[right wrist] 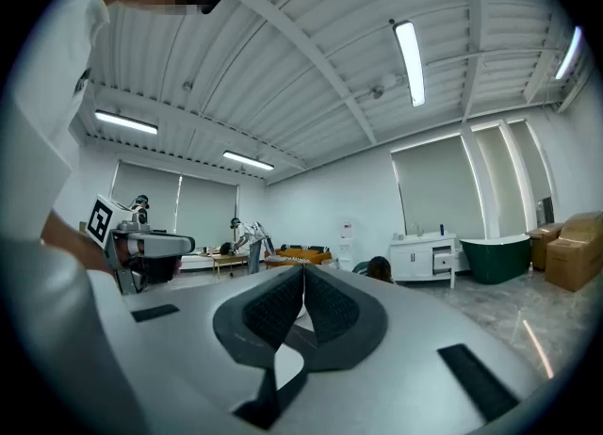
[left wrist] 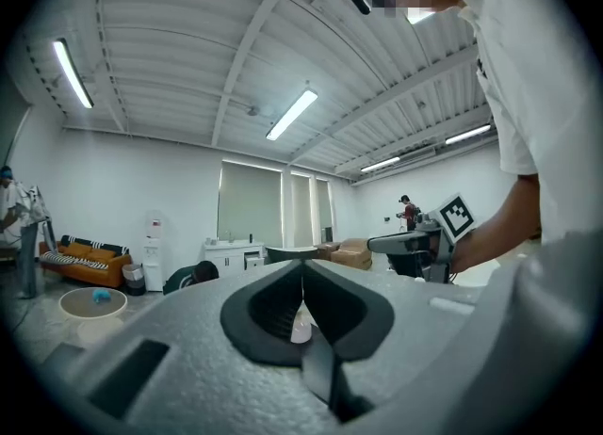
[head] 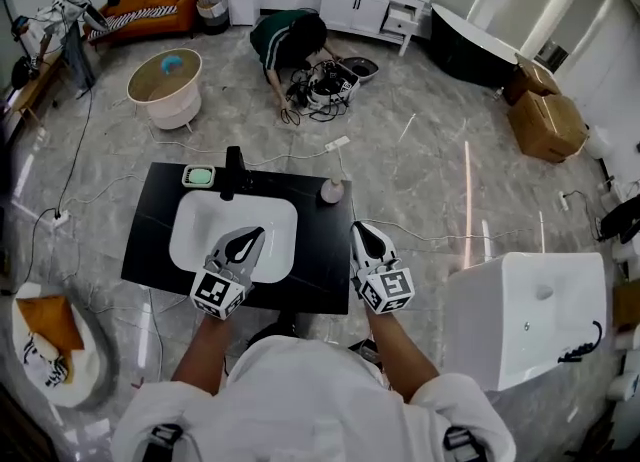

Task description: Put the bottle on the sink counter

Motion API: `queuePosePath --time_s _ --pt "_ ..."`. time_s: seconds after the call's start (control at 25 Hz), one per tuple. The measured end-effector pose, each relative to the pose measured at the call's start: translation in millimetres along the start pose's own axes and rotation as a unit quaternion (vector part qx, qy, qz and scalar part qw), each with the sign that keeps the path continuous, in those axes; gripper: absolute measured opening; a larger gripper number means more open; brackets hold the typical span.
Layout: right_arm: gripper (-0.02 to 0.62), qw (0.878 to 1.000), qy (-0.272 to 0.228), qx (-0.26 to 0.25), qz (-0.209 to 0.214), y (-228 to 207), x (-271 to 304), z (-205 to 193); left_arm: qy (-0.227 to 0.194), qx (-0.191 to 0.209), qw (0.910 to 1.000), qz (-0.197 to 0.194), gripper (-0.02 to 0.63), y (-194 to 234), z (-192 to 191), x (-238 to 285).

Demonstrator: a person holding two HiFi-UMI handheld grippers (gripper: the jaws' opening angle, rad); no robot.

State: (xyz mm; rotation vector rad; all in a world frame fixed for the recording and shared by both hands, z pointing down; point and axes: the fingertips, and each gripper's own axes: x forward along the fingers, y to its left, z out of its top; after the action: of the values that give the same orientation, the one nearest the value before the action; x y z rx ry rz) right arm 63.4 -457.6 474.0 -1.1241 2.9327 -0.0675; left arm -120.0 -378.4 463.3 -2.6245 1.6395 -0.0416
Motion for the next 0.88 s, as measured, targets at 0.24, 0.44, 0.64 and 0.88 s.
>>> queuePosePath --time_s 0.24,0.44,0.64,0.88 --pt "0.015 1.0 -0.02 -0.013 -0.007 0.0 -84.5 11.0 0.006 0.007 1.0 0.0 0.018 -69.2 10.6 -24.5" --pt "0.015 0.999 -0.028 -0.012 -0.027 -6.8 -156.5 15.8 -0.005 -0.019 0.9996 0.022 0.018 -116.0 25.7 -51.3" --pt "0.015 0.999 -0.039 -0.011 -0.036 10.8 -205.6 7.7 0.008 -0.038 0.9974 0.061 0.018 -142.2 19.2 -91.8" --pt "0.015 0.999 -0.025 0.012 -0.028 42.8 -243.5 -17.4 0.026 -0.063 0.9913 0.113 0.018 -162.2 3.8 -128.6"
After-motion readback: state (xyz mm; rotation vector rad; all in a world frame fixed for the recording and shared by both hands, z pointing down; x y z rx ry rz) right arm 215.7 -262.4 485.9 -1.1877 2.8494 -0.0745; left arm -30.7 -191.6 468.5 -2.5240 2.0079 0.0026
